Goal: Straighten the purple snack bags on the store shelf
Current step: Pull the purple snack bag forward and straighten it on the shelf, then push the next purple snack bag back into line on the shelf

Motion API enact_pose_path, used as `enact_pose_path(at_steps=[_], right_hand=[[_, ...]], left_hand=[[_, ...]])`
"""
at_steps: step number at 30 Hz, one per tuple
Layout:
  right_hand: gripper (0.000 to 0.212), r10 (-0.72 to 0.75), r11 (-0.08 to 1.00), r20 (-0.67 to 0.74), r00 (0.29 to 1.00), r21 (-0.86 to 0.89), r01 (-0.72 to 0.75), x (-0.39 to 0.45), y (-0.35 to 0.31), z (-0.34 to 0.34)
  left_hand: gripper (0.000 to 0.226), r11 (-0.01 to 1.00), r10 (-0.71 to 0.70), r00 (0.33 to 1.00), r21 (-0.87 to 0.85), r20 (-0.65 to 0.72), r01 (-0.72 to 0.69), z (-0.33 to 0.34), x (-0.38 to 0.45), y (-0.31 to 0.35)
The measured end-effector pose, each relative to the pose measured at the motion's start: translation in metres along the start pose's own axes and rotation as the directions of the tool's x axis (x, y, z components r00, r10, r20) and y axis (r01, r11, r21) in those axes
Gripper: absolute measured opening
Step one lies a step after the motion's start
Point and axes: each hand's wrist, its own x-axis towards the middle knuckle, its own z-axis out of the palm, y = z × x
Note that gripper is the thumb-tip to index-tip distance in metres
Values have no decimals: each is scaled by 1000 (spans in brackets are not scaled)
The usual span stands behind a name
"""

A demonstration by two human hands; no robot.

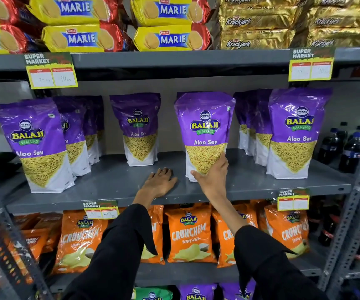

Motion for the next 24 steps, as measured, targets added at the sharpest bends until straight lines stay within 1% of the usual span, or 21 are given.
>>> enact_pose_path(at_steps=[3, 4, 5, 6, 7, 8, 9, 10, 11, 12, 14, 16, 18, 20, 22, 24], right_hand=[[125, 10, 1000, 24, 1000, 19, -11, -2, 0, -2], [128, 20, 1000, 19, 1000, 12, -20, -7, -1, -2], [127, 8, 1000, -14, 1000, -10, -8, -13, -3, -2], [121, -43, 998, -76, 996, -41, 40, -21, -6, -2], [108, -128, 991, -145, 981, -61, 120, -30, -9, -1], [91, -224, 975, -200, 954, -52, 218, -38, -13, 2], [73, -308, 950, -224, 925, -14, 313, -45, -18, 7], [58, -372, 920, -212, 904, 49, 390, -50, -24, 14], [48, -410, 894, -173, 896, 119, 432, -55, -31, 22], [43, -420, 883, -117, 900, 179, 435, -59, -40, 32], [40, -398, 886, -25, 917, 250, 391, -61, -60, 54], [42, -351, 901, 31, 936, 284, 329, -57, -79, 81], [47, -293, 922, 111, 950, 295, 250, -49, -97, 109], [57, -222, 950, 180, 958, 261, 172, -39, -113, 136], [68, -135, 971, 199, 971, 222, 90, -30, -126, 160], [79, -70, 982, 182, 981, 187, 36, -21, -135, 182]], left_hand=[[67, 1000, 1, 1000, -13, -9, -1, -1, -1, 1], [66, 1000, 1, 1000, -25, -17, -2, -1, -1, 1], [65, 999, -5, 1000, -48, -30, 3, -1, -2, 0], [63, 997, -19, 999, -82, -47, 15, -1, -4, -1], [62, 992, -35, 997, -119, -68, 27, -1, -6, -3], [61, 989, -45, 995, -146, -91, 31, -2, -9, -6], [61, 988, -45, 993, -155, -108, 28, -2, -13, -12], [61, 989, -42, 992, -147, -115, 25, -3, -18, -19], [62, 992, -38, 992, -128, -118, 23, -4, -23, -29], [62, 994, -39, 992, -107, -120, 27, -7, -27, -41], [62, 995, -71, 990, -84, -124, 61, -15, -35, -69], [61, 991, -119, 984, -82, -131, 109, -25, -43, -101], [59, 989, -138, 980, -75, -142, 128, -31, -49, -129], [55, 992, -121, 983, -50, -136, 115, -35, -53, -154], [54, 995, -102, 987, -12, -124, 101, -37, -53, -175], [56, 995, -93, 989, 9, -111, 95, -39, -52, -194]])
